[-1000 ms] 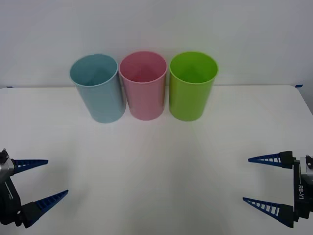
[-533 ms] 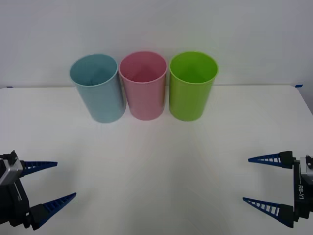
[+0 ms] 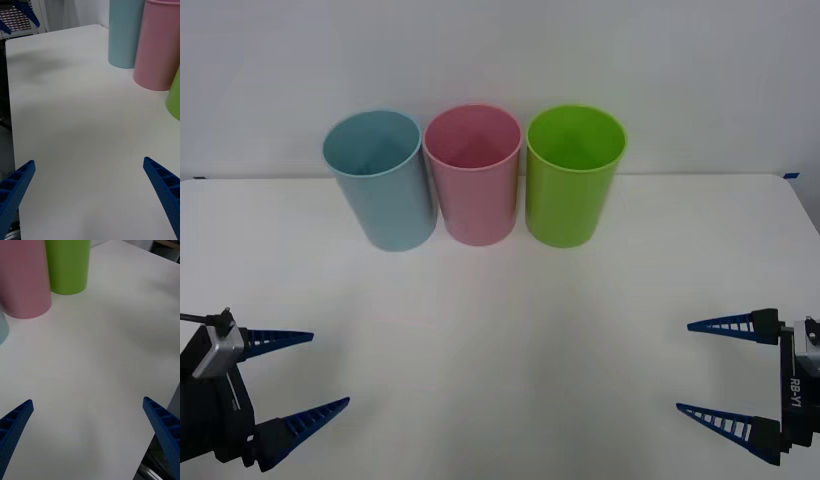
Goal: Put cans in the blue bin and PET bottles in the pink bin and trash in the green bin.
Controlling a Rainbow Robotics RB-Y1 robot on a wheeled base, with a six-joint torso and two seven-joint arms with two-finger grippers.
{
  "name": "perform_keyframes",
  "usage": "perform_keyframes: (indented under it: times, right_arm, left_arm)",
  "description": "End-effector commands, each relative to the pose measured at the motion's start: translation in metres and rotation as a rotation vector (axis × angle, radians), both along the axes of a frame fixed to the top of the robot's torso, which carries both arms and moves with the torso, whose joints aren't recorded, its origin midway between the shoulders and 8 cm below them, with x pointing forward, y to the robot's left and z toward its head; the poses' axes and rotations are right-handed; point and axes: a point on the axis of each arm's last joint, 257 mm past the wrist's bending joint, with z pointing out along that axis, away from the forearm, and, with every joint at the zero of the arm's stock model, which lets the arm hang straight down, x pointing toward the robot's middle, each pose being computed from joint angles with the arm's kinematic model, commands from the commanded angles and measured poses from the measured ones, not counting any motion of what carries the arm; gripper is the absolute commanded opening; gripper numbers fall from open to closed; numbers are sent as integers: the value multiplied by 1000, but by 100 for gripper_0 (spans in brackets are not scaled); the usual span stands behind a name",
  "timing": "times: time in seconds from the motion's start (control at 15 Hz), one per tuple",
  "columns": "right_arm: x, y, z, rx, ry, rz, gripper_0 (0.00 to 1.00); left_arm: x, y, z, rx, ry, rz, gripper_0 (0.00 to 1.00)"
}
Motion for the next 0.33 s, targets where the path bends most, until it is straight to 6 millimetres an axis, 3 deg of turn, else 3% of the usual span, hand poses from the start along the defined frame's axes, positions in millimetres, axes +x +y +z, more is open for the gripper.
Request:
perform_keyframes:
  times: [0.07,0.33]
  right_arm:
    - [0,0,0,0,0,0,100]
    - [0,0,0,0,0,0,100]
  left_arm:
    - [-1,-1,-1,1,4,-5,100]
    - [-1,-1,-1,1,4,-5,100]
